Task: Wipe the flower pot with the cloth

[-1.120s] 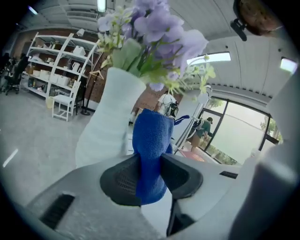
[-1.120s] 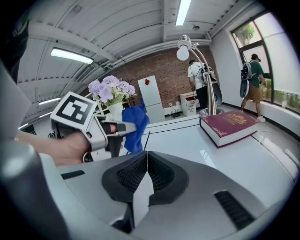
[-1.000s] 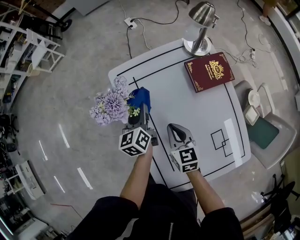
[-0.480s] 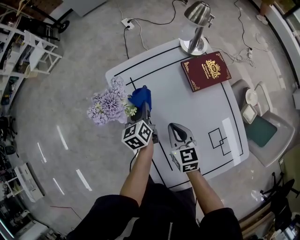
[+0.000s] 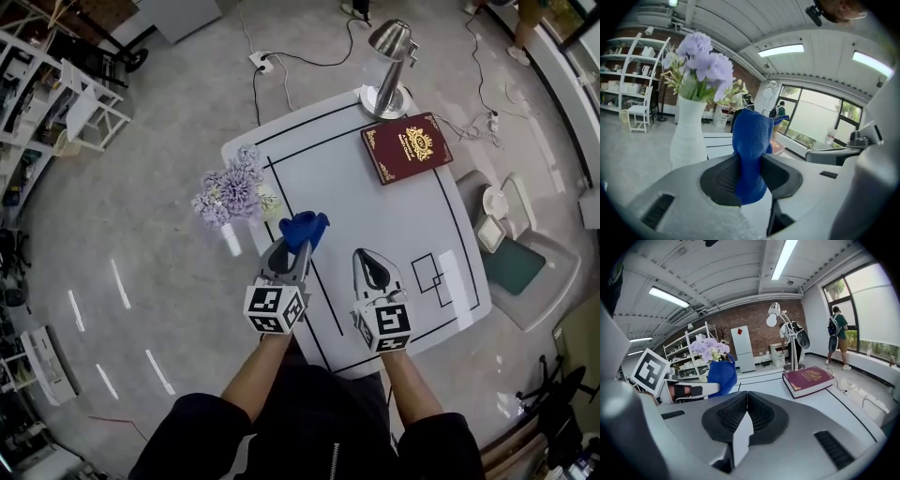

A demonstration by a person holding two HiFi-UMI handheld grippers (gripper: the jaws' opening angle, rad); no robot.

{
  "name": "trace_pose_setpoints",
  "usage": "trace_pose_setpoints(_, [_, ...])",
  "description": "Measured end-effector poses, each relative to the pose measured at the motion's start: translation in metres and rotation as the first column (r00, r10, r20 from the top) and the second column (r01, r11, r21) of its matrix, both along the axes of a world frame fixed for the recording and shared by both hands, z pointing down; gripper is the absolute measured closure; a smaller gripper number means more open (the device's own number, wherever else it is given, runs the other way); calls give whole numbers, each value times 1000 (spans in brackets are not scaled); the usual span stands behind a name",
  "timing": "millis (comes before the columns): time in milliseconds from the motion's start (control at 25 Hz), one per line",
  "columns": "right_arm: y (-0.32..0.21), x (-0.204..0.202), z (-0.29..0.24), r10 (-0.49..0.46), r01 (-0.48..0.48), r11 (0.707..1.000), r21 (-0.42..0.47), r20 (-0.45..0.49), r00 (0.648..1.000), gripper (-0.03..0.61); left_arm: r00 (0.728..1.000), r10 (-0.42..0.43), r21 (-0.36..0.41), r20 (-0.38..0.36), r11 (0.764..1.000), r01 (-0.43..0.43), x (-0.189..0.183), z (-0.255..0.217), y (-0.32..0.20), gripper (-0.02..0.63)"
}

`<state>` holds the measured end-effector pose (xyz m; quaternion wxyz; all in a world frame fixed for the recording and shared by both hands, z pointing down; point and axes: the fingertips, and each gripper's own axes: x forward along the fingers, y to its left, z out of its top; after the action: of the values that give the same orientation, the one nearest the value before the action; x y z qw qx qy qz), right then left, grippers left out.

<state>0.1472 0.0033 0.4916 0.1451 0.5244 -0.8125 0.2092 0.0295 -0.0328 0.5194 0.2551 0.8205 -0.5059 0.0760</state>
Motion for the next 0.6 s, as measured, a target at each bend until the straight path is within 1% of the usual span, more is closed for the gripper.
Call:
trace_pose_setpoints(160, [20,-2,-23,-3,2,1000,16,15,1000,571,996,77,44,35,996,-79,-4,-31,41,489])
trace_pose_setpoints(320, [41,-9,-42,-16,17,999,39,-15,1000,571,988,137,60,73,988,-142,-13,-47,74,489])
trace_pose_setpoints(400, [52,-14,-49,-29,30,999,46,-16,999,571,985,149,64,88,986,-155,-18,-51,87,489])
trace_pose_setpoints(480, [61,-19,-57,-38,38,997,61,-9,999,571,985,151,73,85,985,-158,-21,-55,95,489])
trace_pose_setpoints(600, [73,-25,-69,-43,45,994,103,-20,999,571,985,152,108,82,981,-160,-21,-67,103,489])
